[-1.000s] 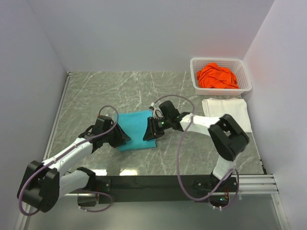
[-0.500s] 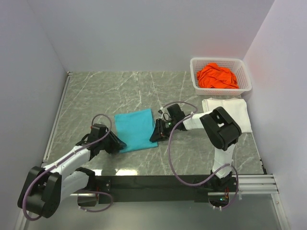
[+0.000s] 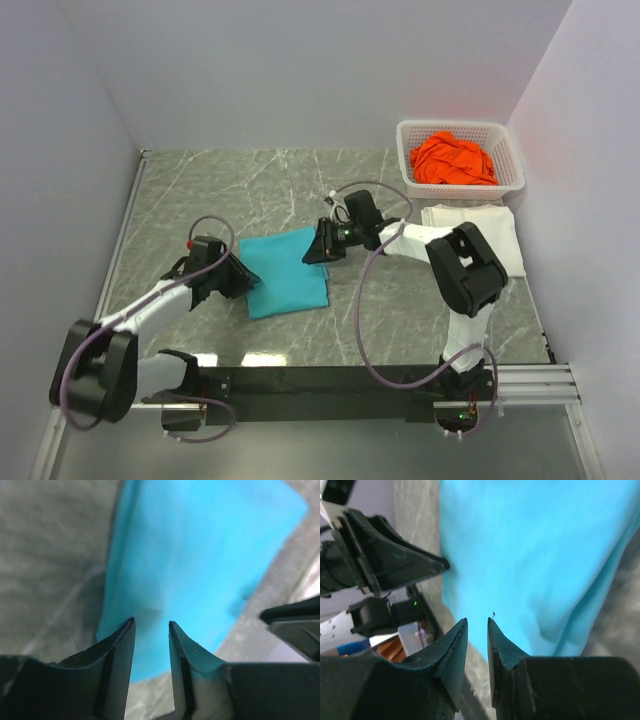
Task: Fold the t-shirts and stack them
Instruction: Fold the tshirt
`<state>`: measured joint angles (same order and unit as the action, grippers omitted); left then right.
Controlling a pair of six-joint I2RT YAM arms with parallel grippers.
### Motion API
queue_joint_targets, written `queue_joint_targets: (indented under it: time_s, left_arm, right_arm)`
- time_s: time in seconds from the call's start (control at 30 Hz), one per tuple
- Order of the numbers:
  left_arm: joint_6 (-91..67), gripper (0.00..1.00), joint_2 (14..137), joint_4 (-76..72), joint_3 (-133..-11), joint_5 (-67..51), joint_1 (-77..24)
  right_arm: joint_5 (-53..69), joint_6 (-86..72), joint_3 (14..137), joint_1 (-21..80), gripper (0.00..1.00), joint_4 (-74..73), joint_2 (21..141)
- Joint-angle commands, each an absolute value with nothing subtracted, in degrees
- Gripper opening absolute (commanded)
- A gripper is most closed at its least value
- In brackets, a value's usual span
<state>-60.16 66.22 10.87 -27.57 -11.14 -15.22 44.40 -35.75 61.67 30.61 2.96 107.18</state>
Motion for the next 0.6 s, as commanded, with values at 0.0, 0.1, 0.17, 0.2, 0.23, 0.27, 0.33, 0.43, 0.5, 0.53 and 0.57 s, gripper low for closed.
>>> queue_joint_targets:
  time_s: [0.0, 0.1, 0.17, 0.2, 0.23, 0.27, 0.33, 0.43, 0.5, 0.53, 0.57]
  left_arm:
    - [-57.2, 0.37, 71.6, 6.6, -30.0, -9.8, -13.6]
    - [-56.9, 0.36, 74.0, 6.3, -29.1, -8.4, -12.6]
    - [-56.2, 0.36, 73.4, 7.4, -28.4, -7.3, -12.0]
    - [-55.8, 0.36, 72.9, 7.8, -27.9, -6.8, -11.4]
    - [-55.4, 0.37, 71.3, 9.3, -27.9, -6.6, -11.3]
    - [-54.6, 0.39, 70.3, 10.0, -28.1, -6.2, -11.0]
    - [-53.4, 0.41, 67.4, 12.4, -29.6, -5.3, -11.0]
    - [-51.9, 0.45, 65.8, 14.2, -33.5, -3.0, -11.0]
    - [-50.6, 0.44, 66.5, 13.9, -36.2, -2.4, -10.6]
    - [-49.9, 0.44, 68.4, 13.5, -37.1, -2.5, -10.4]
    - [-49.7, 0.44, 69.6, 13.0, -38.1, -2.6, -10.1]
  right_arm:
    - [42.8, -36.7, 64.4, 28.9, 0.29, 6.3, 112.3]
    - [42.2, -37.5, 64.0, 27.3, 0.29, 7.7, 115.3]
    - [41.6, -36.4, 63.3, 25.9, 0.29, 7.6, 116.4]
    - [41.2, -35.6, 63.3, 25.8, 0.29, 6.0, 116.5]
    - [41.1, -35.0, 63.3, 25.3, 0.29, 5.4, 116.4]
    - [41.1, -34.2, 62.9, 25.1, 0.29, 4.9, 115.1]
    - [41.4, -33.8, 62.9, 24.8, 0.28, 4.2, 113.7]
    - [41.7, -33.6, 65.6, 24.8, 0.28, 2.2, 111.4]
    - [43.1, -34.2, 68.5, 24.7, 0.28, 2.0, 111.0]
    - [43.5, -34.5, 69.5, 24.7, 0.29, 2.0, 111.2]
    - [43.4, -34.5, 72.0, 24.8, 0.29, 1.8, 112.1]
